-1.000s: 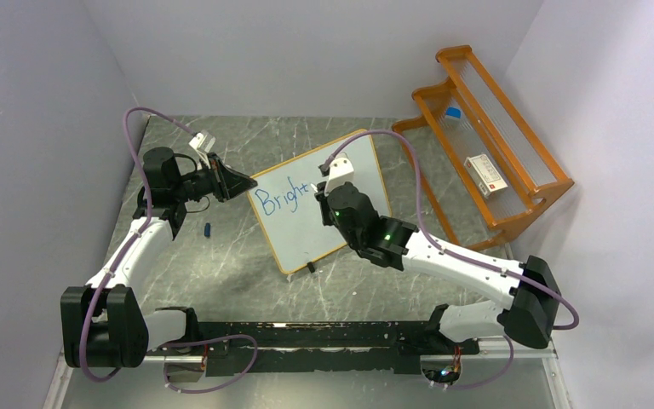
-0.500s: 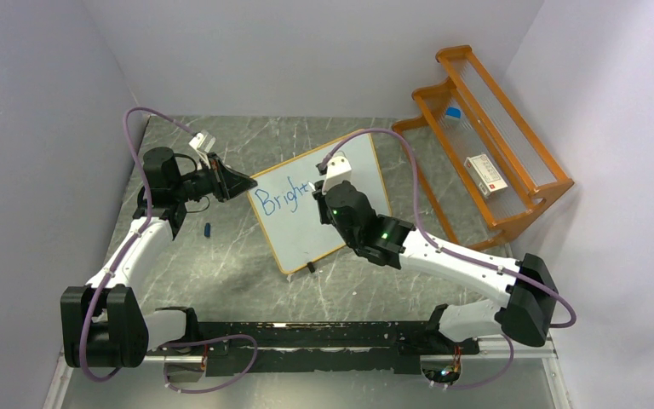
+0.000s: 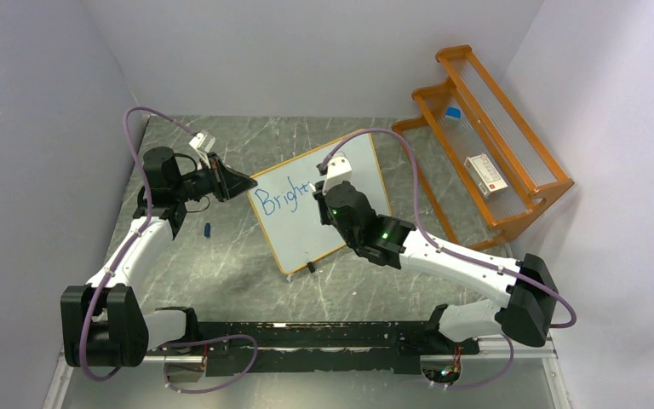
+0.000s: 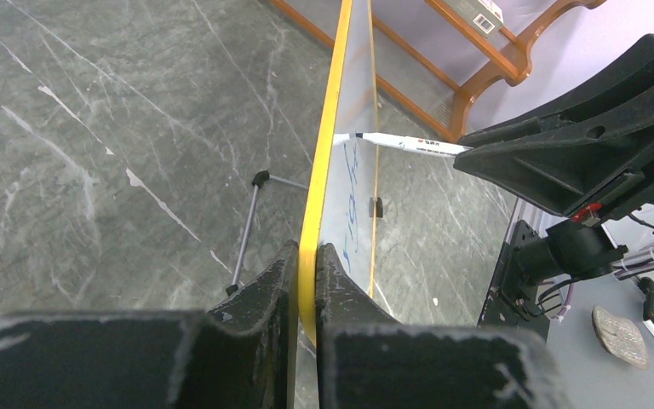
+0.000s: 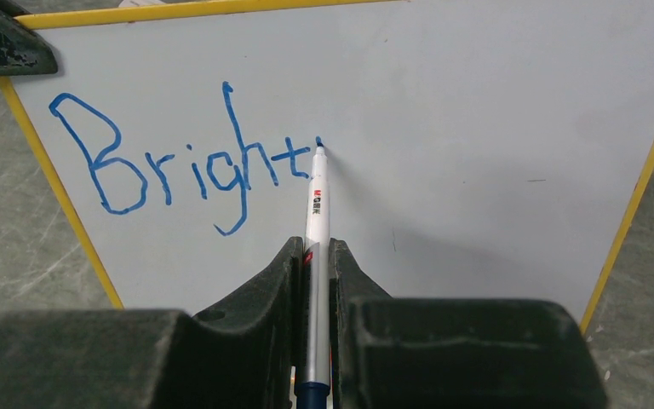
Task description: Write a sentence on the whiteboard
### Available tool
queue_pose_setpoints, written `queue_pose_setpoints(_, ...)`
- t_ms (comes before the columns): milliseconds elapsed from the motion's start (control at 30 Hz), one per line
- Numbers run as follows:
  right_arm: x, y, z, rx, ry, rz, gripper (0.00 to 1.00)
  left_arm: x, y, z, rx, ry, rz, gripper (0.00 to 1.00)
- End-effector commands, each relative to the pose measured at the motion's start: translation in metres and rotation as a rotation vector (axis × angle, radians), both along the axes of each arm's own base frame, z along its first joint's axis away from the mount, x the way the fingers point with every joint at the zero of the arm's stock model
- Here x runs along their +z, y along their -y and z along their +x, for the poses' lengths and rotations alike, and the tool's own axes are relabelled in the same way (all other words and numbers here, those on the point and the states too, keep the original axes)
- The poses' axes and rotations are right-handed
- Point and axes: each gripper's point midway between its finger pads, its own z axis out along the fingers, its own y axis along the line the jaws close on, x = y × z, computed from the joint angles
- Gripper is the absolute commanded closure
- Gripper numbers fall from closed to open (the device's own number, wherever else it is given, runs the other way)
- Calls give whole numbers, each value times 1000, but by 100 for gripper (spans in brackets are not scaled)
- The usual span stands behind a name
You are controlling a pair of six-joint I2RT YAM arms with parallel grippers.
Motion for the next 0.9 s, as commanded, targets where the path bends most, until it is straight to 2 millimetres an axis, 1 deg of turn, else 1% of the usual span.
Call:
queue_pose_setpoints(0,-5,11,-2,-25,-20,-5,100,-39,3,-8,0,-124,50,95)
queue_pose_setpoints(533,-17,16,-10,-20,-55,-11,100,-40,2,-7,3,-125,52,95)
queue_pose_setpoints(667,-12,15,-11,-16,-47,1,100,-40,2,-7,4,-125,53,95)
queue_pose_setpoints(867,7,11,-8,-6,-9,39,100,-40,2,-8,2,-125,52,95)
